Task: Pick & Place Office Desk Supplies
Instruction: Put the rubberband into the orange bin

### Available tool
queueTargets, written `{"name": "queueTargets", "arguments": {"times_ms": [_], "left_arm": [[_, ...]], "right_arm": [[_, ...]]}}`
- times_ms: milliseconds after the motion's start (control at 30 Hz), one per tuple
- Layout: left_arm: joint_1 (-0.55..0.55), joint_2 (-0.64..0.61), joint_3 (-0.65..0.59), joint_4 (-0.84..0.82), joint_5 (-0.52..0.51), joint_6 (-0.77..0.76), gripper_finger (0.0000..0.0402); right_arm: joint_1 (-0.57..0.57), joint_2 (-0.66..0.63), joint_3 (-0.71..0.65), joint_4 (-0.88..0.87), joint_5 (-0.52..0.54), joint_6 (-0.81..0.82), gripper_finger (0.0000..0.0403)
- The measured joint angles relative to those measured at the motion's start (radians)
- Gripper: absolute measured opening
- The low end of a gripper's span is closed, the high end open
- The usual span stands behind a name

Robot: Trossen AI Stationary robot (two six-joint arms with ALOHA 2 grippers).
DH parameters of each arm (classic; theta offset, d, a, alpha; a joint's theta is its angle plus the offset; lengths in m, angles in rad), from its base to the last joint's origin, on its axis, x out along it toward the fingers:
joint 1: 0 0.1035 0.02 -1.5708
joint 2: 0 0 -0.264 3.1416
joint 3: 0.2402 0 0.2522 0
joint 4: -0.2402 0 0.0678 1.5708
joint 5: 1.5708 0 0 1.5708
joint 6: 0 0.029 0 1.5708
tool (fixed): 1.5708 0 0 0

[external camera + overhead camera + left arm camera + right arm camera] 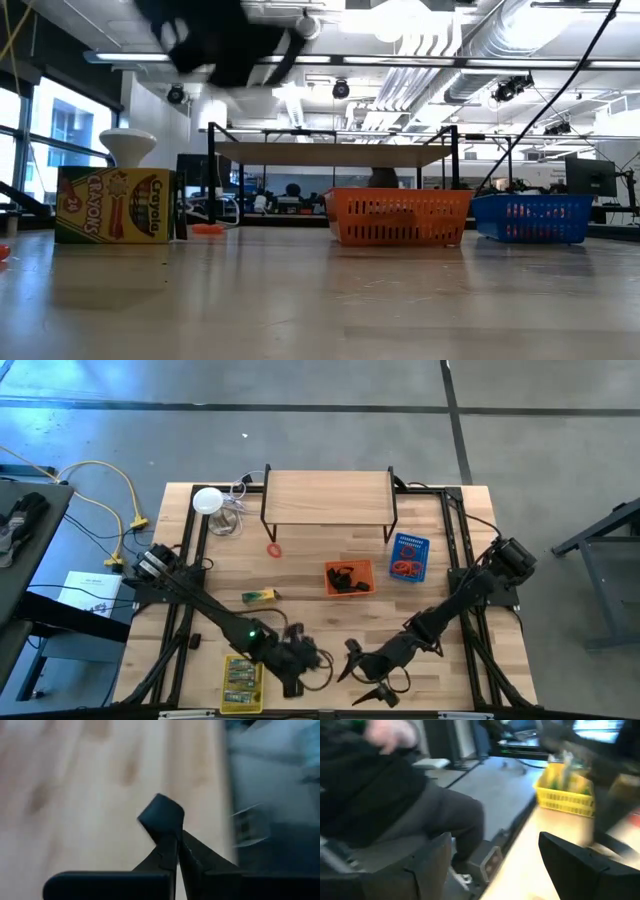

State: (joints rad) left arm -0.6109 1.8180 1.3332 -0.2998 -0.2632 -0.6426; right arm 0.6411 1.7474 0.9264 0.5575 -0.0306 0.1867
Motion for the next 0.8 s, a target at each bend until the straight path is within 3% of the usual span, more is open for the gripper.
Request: {"name": "queueTargets", "arguments": {"times_ms": [133,267,533,800], "left_arm": [[-0.021,-0.003,0.001,0.152,0.025,0.000,0.0001],[-0.036,-0.003,0.001,0.218,0.015,0.000,0.0001],[-0.035,-0.003,0.001,0.223,-0.111,0.002,0.0001],[-0.036,-0.003,0.001,0.223,-0.137,0.047,0.0001]], "right_arm": [[-0.006,0.026,0.000,-0.021,0.123,0.077,0.0287],[-0.033,0.027,0.000,-0.035,0.152,0.184,0.0287],[-0.078,0.027,0.000,-0.015,0.210,0.256,0.0287],[-0.087,0.027,0.000,0.020,0.300,0.254,0.0275]]}}
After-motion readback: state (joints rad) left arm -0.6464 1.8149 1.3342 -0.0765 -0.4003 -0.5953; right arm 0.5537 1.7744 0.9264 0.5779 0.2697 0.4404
